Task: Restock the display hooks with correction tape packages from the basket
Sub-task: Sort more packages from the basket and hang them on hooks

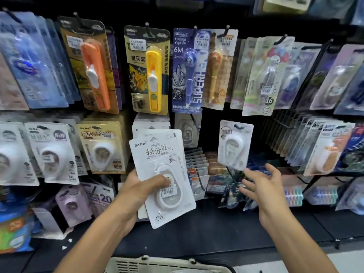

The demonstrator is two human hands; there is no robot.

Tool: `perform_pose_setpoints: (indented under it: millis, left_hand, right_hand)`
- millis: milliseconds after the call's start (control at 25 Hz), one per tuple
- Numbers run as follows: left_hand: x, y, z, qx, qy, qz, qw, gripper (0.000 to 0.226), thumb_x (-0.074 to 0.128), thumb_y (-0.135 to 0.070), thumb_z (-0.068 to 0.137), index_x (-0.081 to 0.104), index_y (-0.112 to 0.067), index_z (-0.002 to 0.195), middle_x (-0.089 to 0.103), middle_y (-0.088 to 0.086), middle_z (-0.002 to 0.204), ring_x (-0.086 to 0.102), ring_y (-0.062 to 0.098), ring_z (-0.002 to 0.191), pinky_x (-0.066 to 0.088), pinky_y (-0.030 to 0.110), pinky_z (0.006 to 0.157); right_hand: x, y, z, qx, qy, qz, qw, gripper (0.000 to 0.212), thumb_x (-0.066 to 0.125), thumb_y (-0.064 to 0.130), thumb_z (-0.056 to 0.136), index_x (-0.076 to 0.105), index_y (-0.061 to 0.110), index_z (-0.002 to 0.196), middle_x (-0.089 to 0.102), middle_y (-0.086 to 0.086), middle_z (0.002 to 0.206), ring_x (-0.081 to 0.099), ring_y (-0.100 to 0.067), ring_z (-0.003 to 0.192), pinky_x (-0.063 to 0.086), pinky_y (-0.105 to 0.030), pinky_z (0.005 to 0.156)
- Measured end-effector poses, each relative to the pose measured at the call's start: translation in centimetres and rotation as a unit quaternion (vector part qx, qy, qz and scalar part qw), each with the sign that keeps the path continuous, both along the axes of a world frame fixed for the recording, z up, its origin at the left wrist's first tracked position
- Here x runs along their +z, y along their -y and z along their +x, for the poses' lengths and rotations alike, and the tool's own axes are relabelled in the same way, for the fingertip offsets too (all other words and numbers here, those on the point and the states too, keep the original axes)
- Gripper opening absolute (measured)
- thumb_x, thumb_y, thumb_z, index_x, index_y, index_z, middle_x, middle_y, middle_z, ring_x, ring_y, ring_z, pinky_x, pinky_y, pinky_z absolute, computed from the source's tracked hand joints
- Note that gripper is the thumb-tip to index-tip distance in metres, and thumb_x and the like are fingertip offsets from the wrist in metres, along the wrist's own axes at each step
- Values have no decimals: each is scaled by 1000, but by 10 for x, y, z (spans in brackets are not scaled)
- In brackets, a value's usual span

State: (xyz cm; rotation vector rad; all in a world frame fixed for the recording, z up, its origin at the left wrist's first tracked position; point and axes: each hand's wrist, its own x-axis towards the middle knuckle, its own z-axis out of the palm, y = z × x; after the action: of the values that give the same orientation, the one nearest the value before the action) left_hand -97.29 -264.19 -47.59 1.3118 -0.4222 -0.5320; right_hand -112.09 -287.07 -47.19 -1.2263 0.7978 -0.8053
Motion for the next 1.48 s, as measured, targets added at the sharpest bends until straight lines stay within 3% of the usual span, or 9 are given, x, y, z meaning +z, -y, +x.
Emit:
perform_pose_setpoints:
  millis: [120,240,560,800,960,1080,1200,1400,1480]
  left_hand:
    - [-1,6,-9,-12,-11,-11,1000,47,79,-13,61,73,-16,108,80,7,101,78,26,89,63,30,65]
    - [-1,11,-14,-25,-25,-26,999,49,88,-15,61,75,-17,109,79,11,105,77,31,94,64,38,68]
    - [4,-5,5,64,-20,-64,996,64,88,-17,50,73,-17,113,79,5,111,76,28,101,57,46,90]
    - [9,-12,12,54,15,-67,996,59,94,-11,58,74,-18,113,79,6,110,77,28,97,65,43,69]
    - [5,-11,7,51,98,-8,994,44,91,-14,59,78,-30,98,80,-6,102,77,15,93,63,26,68]
    - [6,-10,0,36,261,141,954,66,96,-31,59,63,-39,116,77,-18,103,74,3,93,63,27,75]
    - [4,-4,-8,4,283,163,945,74,90,-43,52,59,-39,120,76,-18,106,73,4,97,62,36,83]
    - [1,-10,4,24,167,136,976,55,95,-9,64,67,-27,108,80,-9,99,77,10,88,61,23,68]
    - [1,-14,8,64,132,125,981,42,86,2,73,70,-27,100,80,-12,93,77,9,83,59,18,60]
  right_hand:
    - [-5,-41,6,167,-6,-107,980,38,79,28,86,63,30,121,69,-3,122,70,-23,103,58,-37,87]
    - [-13,-77,17,333,26,-100,937,45,87,30,73,67,25,114,77,-3,109,74,-20,98,58,-24,76]
    - [-9,-56,24,140,42,-36,989,22,77,31,85,69,23,103,76,-4,83,53,-19,41,43,-25,36]
    - [-5,-53,25,140,45,-58,987,32,70,22,94,64,30,125,76,2,93,57,-18,46,48,-29,42]
    - [-8,-59,26,167,12,-63,984,71,75,26,89,36,44,146,56,16,134,69,-11,106,54,-41,98]
    - [-2,-68,22,255,14,-152,955,57,86,38,76,59,44,127,68,4,90,66,-7,72,57,-32,68]
    - [7,-71,20,326,35,-118,937,23,81,28,81,73,30,102,54,-4,52,45,-13,36,39,-23,37]
    - [17,-51,12,276,163,28,947,32,53,31,91,65,3,100,74,-29,92,75,-37,78,61,-33,55]
    - [22,-36,5,256,202,66,943,50,47,48,92,69,3,91,73,-26,87,73,-37,74,58,-33,56]
